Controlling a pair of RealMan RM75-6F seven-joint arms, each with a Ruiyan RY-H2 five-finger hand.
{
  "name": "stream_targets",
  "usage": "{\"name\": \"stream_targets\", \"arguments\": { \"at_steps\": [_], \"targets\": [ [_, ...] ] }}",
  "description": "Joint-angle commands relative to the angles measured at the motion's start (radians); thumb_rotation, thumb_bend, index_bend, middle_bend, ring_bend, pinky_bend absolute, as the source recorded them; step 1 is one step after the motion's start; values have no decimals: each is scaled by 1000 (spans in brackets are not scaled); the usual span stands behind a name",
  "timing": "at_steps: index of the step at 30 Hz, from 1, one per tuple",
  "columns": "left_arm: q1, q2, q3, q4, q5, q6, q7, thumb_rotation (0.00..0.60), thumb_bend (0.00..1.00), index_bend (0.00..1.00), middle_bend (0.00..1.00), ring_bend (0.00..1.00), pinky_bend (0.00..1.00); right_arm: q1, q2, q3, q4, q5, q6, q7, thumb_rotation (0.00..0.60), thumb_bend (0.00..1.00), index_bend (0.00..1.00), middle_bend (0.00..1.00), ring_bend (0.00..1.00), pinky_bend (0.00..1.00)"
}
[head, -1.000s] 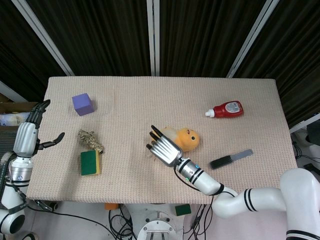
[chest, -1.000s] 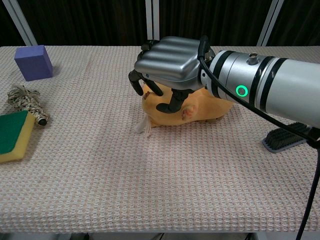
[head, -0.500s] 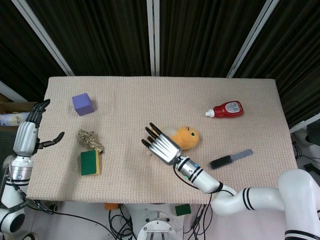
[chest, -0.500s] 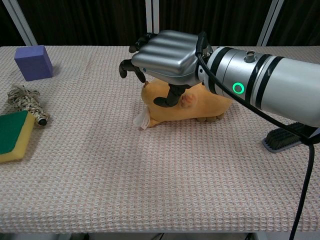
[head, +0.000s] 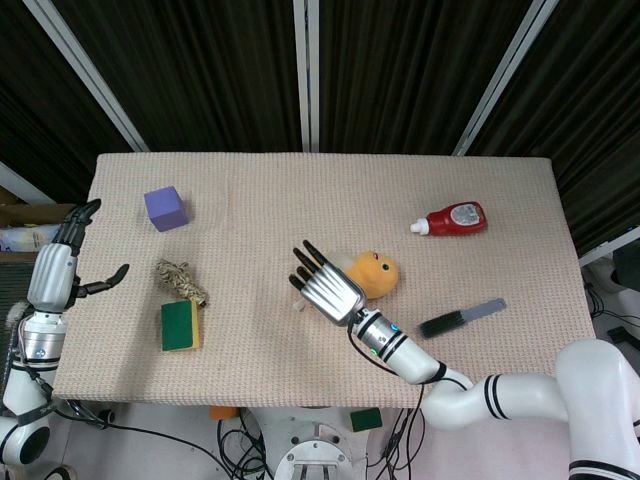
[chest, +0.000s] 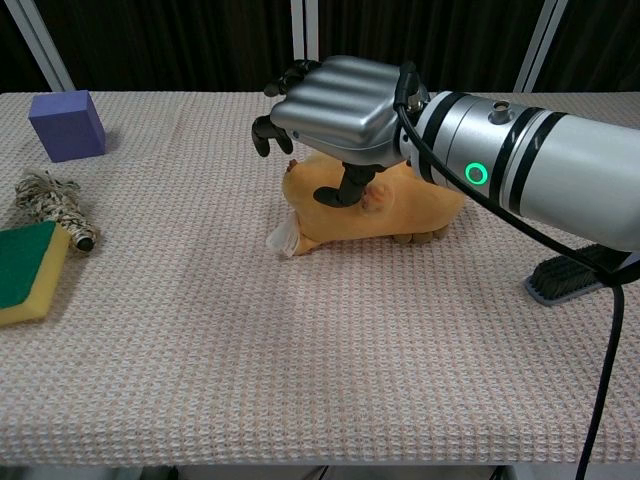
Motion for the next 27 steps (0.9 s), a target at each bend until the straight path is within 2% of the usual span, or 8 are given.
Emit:
{"name": "stream_targets", "arguments": {
  "at_steps": [1,11,17,22,27],
  "targets": [
    [1,0,0,1,-1,0,-1,600,206,74,66,33,211,0,-6,2,7,5,-3,-2,600,344,339,363,18,0],
    [1,-3,0,10,-3,-2,-9,600,207,73,66,33,211,-2,-19,5,29,1,-3,-4,600,352,445,473,48,0],
    [2,-5,1,14,-3,-3,-12,600,207,74,66,33,211,-8,-29,3,44,-11,6,-4,600,382,601,597,123,0],
    [3,-4,1,14,-2,0,-12,600,206,74,66,33,211,-13,-40,0,62,-29,13,3,600,456,745,708,202,0],
    [3,-3,0,11,-3,0,-11,600,206,73,66,33,211,-17,-43,0,72,-47,10,20,600,477,811,752,232,0]
  ]
}}
